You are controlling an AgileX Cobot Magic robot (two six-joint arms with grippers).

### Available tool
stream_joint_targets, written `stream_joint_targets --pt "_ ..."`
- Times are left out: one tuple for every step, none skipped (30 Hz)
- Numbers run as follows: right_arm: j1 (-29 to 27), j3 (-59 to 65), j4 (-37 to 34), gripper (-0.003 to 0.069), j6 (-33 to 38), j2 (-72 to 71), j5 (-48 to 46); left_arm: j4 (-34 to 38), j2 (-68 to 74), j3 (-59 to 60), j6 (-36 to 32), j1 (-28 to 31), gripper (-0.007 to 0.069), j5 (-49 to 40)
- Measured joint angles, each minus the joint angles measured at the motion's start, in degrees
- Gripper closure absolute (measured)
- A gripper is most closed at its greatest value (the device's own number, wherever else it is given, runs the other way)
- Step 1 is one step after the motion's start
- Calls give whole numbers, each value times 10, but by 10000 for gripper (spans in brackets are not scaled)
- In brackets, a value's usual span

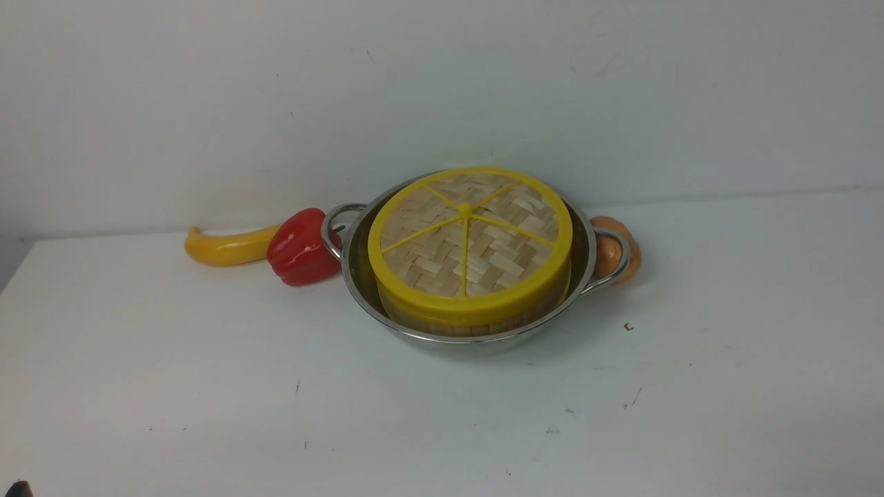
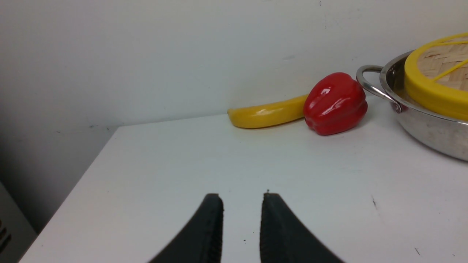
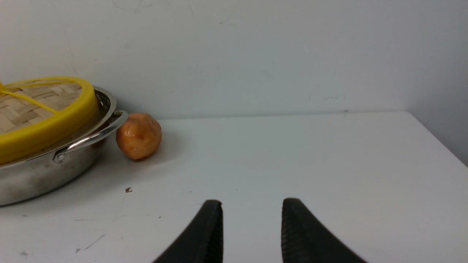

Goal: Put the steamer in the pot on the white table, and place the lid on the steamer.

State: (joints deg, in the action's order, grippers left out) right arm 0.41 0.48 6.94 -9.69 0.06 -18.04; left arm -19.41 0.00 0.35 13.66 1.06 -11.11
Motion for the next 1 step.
stream_joint_targets --pt "0 0 0 412 0 0 0 0 0 0 0 0 468 0"
